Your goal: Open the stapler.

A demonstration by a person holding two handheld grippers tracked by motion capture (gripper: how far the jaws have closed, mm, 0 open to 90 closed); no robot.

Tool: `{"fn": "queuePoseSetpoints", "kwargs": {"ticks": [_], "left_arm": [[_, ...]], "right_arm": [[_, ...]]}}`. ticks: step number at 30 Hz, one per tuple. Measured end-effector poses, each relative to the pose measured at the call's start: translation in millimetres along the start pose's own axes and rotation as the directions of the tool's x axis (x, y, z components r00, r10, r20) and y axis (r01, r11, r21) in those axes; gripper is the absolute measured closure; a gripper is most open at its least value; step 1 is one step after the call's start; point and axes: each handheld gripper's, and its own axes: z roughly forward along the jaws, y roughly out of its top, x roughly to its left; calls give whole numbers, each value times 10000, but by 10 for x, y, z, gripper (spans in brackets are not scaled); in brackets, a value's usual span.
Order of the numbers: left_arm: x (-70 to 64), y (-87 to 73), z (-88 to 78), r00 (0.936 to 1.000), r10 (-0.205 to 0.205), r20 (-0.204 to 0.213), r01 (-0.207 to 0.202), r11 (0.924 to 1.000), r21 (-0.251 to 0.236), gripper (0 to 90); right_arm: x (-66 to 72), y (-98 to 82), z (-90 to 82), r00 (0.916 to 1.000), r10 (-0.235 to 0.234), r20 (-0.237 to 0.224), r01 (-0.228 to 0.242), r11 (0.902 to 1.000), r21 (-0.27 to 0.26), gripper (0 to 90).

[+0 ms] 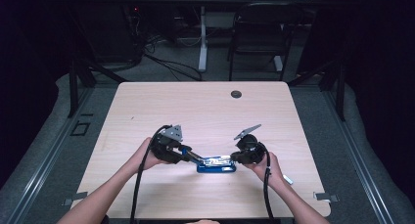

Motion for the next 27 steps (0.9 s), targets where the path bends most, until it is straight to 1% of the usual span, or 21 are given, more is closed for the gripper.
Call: {"fn": "queuePoseSetpoints", "kwargs": {"ticks": [6, 14, 17, 19, 20, 27], "left_arm": [[-2, -42, 1, 10000, -67, -28, 67, 10000, 32, 645], [12, -57, 4, 9999, -106, 24, 106, 9998, 140, 643], [15, -64, 7, 9999, -133, -17, 133, 9998, 157, 643], [21, -74, 11, 9998, -170, 38, 170, 9998, 121, 642], [26, -77, 10, 9999, -155, 50, 154, 9997, 198, 642], [39, -141, 22, 9994, -331, 91, 328, 9992, 242, 638]], "right_arm": [[5, -3, -6, 10000, 26, 19, -26, 10000, 5, 837], [10, -8, 6, 10000, 55, 22, -55, 10000, -24, 838], [8, -8, 9, 10000, 45, 30, -45, 10000, -12, 838], [6, -9, 11, 10000, 37, 32, -37, 10000, 2, 838], [4, -10, 14, 10000, 30, 32, -31, 10000, 22, 838], [1, -12, 16, 10000, -32, 42, 32, 10000, 90, 837]]}}
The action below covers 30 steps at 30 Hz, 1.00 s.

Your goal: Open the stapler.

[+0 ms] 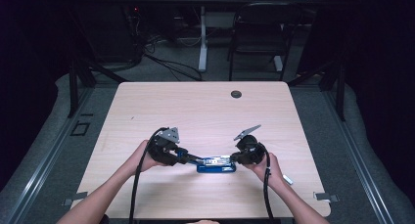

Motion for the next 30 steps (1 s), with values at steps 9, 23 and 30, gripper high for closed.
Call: {"fn": "queuePoseSetpoints", "kwargs": {"ticks": [9, 23, 30], "left_arm": [[46, -42, 18, 9997, -187, 165, 184, 9997, 153, 635], [66, -124, 57, 9995, -274, 127, 266, 9978, 601, 625], [88, -146, 74, 9990, -345, 280, 328, 9977, 600, 622]], "right_arm": [[-10, 1, 0, 10000, -44, -11, 44, 10000, 74, 833], [-9, -4, 4, 10000, 5, -60, -5, 10000, -9, 828], [-11, -2, 4, 10000, -26, -47, 26, 10000, 39, 828]]}}
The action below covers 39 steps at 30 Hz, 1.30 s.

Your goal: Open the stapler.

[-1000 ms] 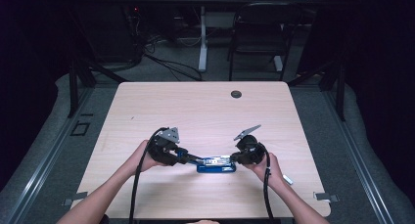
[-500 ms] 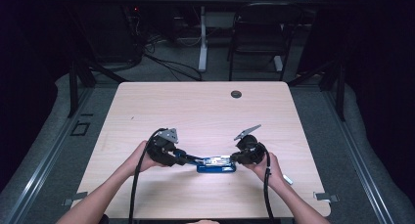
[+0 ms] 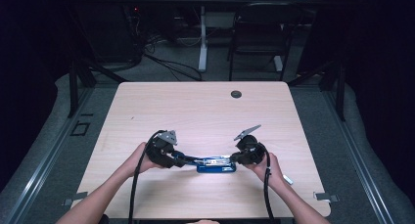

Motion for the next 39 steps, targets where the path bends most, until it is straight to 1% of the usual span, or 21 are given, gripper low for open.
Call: {"fn": "queuePoseSetpoints", "kwargs": {"ticks": [1, 2, 3, 5, 6, 9, 11, 14, 18, 19, 22, 26, 28, 29, 30, 31, 32, 33, 35, 38, 39], "left_arm": [[4, -6, 4, 10000, -56, 44, 57, 10000, -34, 622], [3, -8, 7, 9999, -51, -99, 52, 10000, 68, 621], [10, -15, 17, 10000, -36, 12, 36, 10000, 93, 619], [-6, -30, 81, 9989, 227, -409, -199, 9975, 679, 621], [-1, -52, 114, 9987, 160, -488, -119, 9965, 829, 621], [42, -110, 150, 9995, -37, -310, 60, 9971, 756, 623], [44, -112, 158, 9995, 10, -325, 15, 9969, 784, 622], [55, -126, 173, 9996, -52, -292, 74, 9969, 785, 622], [74, -153, 211, 9995, -207, -250, 227, 9965, 807, 620], [77, -155, 216, 9993, -223, -309, 249, 9960, 853, 619], [100, -181, 235, 9992, -370, -154, 381, 9967, 717, 618], [105, -183, 237, 9993, -320, -191, 335, 9963, 793, 618], [115, -189, 251, 9992, -388, -84, 393, 9963, 768, 617], [121, -188, 255, 9993, -358, -126, 368, 9955, 869, 617], [131, -192, 264, 9993, -370, -19, 370, 9956, 860, 617], [134, -193, 266, 9992, -401, -71, 406, 9947, 941, 616], [142, -199, 273, 9991, -415, 24, 412, 9953, 871, 616], [141, -196, 273, 9993, -384, -22, 385, 9948, 938, 616], [139, -191, 270, 9993, -363, -101, 372, 9941, 1024, 616], [134, -190, 271, 9992, -404, -72, 409, 9942, 995, 616], [134, -189, 270, 9992, -394, -77, 400, 9942, 1002, 616]], "right_arm": [[3, -1, 2, 10000, 26, 30, -26, 10000, -24, 829], [3, 1, 0, 10000, 0, 27, 0, 10000, 12, 828], [5, 1, 2, 10000, 14, 24, -14, 10000, -5, 829], [9, 2, 3, 10000, 32, 57, -32, 10000, 4, 829], [9, 2, 3, 10000, 24, 64, -24, 10000, 18, 829], [5, -1, 9, 10000, -18, 51, 18, 10000, -52, 828], [4, -1, 11, 10000, -10, 52, 11, 10000, -67, 828], [-1, -2, 13, 10000, -21, 30, 22, 10000, -70, 828], [13, -2, 11, 9998, -52, 177, 53, 10000, -75, 828], [13, -2, 13, 9998, -48, 193, 49, 10000, -81, 828], [7, -2, 16, 9999, 18, 146, -16, 9999, -109, 825], [0, -4, 13, 9999, 13, 147, -11, 9999, -121, 822], [-2, -6, 14, 9999, 42, 162, -39, 9998, -173, 817], [-4, -4, 11, 9999, 66, 137, -64, 9999, -151, 808], [-6, 0, 4, 9999, 93, 141, -91, 9999, -137, 801], [-7, 3, -3, 9998, 144, 113, -141, 9995, -282, 796], [-9, 10, -27, 9999, 105, 116, -102, 9997, -238, 792], [-1, 19, -33, 9999, 69, 134, -65, 9995, -321, 785], [5, 23, -41, 9998, 27, 199, -22, 9997, -241, 769], [-17, 25, -80, 9998, 52, 213, -47, 9997, -221, 677], [-32, 24, -103, 9997, 112, 203, -105, 9994, -326, 639]]}}
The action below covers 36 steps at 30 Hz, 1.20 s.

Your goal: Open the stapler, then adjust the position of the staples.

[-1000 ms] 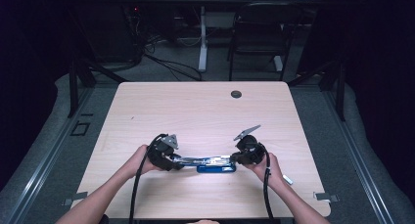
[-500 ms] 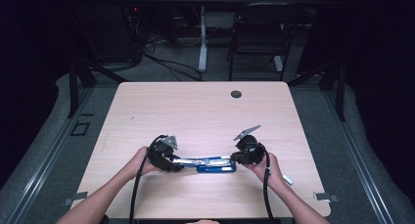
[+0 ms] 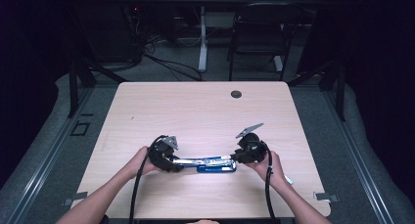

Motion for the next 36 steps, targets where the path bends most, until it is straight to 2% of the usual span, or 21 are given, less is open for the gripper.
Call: {"fn": "queuePoseSetpoints", "kwargs": {"ticks": [2, 4, 7, 13, 17, 20, 25, 28, 36], "left_arm": [[3, -1, 1, 10000, -2, 11, 2, 10000, -8, 616], [5, -1, 0, 10000, -3, 10, 3, 10000, -8, 616], [3, -1, 0, 10000, -19, -4, 19, 10000, -9, 615], [1, -5, 1, 10000, -53, -37, 52, 10000, -57, 613], [5, -10, 8, 9999, -96, 47, 96, 9999, -142, 612], [7, -11, 10, 9999, -100, 54, 100, 9999, -138, 612], [-1, -8, 5, 9999, -99, -47, 98, 9999, -79, 612], [1, -13, 12, 9999, -130, -6, 130, 9998, -138, 612], [2, -14, 13, 9999, -139, 12, 139, 9998, -167, 611]], "right_arm": [[-36, 1, -58, 9999, 89, -56, -90, 9998, -183, 594], [-64, -4, -110, 9996, 286, 20, -285, 9992, -270, 487], [-109, -33, -173, 9997, 231, 76, -228, 9991, -346, 380], [-213, -94, -265, 9985, 383, 386, -379, 9992, -129, 234], [-250, -117, -326, 9976, 420, 557, -409, 9990, -200, 184], [-254, -118, -368, 9965, 252, 800, -259, 9996, 79, 153], [-254, -143, -420, 9966, 334, 758, -338, 9994, 28, 133], [-257, -162, -461, 9964, 377, 753, -375, 9993, -34, 85], [-324, -234, -524, 9952, 579, 792, -611, 9974, 389, 14]]}}
